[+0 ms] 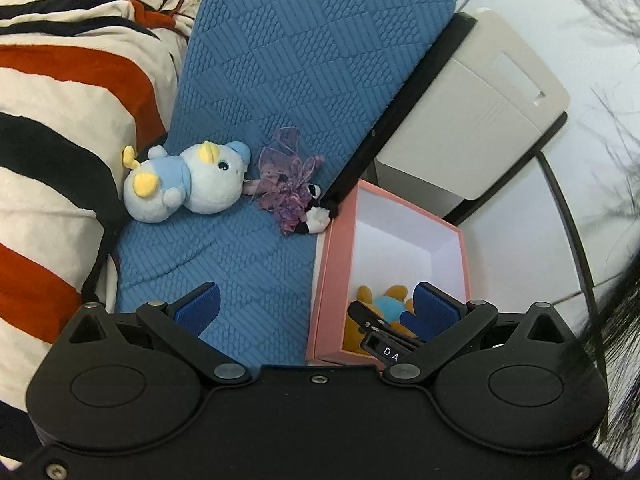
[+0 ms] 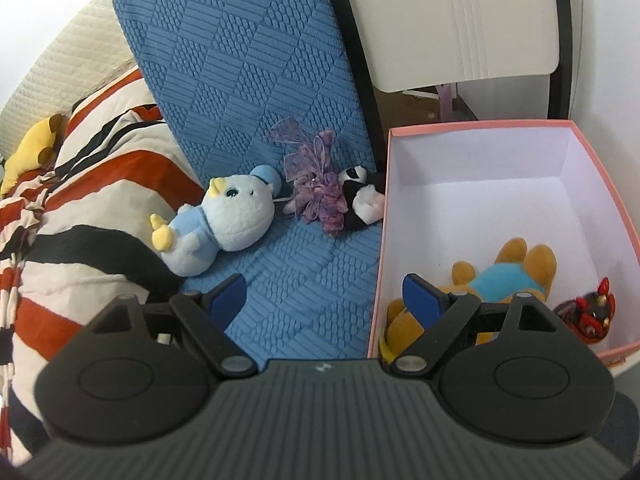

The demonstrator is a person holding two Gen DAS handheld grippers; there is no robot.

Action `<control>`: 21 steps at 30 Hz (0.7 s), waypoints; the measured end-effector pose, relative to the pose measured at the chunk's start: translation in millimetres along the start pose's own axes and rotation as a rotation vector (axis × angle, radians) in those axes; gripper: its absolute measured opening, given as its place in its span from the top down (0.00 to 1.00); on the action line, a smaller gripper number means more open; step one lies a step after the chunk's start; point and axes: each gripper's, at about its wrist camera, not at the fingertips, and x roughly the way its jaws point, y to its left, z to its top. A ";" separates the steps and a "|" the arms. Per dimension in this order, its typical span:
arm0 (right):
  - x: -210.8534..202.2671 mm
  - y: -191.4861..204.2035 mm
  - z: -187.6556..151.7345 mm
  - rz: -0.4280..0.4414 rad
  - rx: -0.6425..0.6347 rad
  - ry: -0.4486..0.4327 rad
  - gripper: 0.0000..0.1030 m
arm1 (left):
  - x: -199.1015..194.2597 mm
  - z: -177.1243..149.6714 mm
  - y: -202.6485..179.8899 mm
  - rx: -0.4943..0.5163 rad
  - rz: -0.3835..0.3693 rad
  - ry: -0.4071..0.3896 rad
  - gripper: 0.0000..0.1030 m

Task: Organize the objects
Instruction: 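Withdraw both grippers from the box toward the panda and ribbon bow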

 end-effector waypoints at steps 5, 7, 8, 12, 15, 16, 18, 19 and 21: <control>16.9 -2.0 3.3 0.000 -0.005 0.009 0.16 | 18.4 8.7 8.3 -0.011 0.026 -0.002 0.00; 22.2 -2.7 4.4 -0.001 -0.013 0.007 0.16 | 25.4 11.9 11.8 -0.002 0.045 -0.027 0.00; 25.4 -3.3 4.6 -0.007 -0.016 0.009 0.16 | 29.4 12.1 11.8 0.006 0.084 -0.046 0.00; 39.1 -9.4 6.8 -0.020 -0.016 0.015 0.16 | 56.2 7.5 20.6 0.045 0.113 -0.060 0.00; 47.1 -11.0 9.7 -0.025 -0.032 0.002 0.16 | 81.9 0.7 29.9 0.074 0.145 -0.090 0.00; 49.8 -10.9 11.0 -0.031 -0.052 -0.011 0.16 | 91.7 -1.5 32.9 0.087 0.160 -0.097 0.00; 56.3 -9.4 12.9 -0.054 -0.101 -0.026 0.16 | 111.9 -7.3 41.8 0.097 0.164 -0.127 0.00; 60.5 -9.4 14.2 -0.062 -0.121 -0.028 0.16 | 121.7 -10.4 47.3 0.095 0.158 -0.141 0.00; 68.6 -13.3 17.4 -0.049 -0.121 -0.023 0.16 | 146.1 -15.9 56.8 0.079 0.150 -0.143 0.00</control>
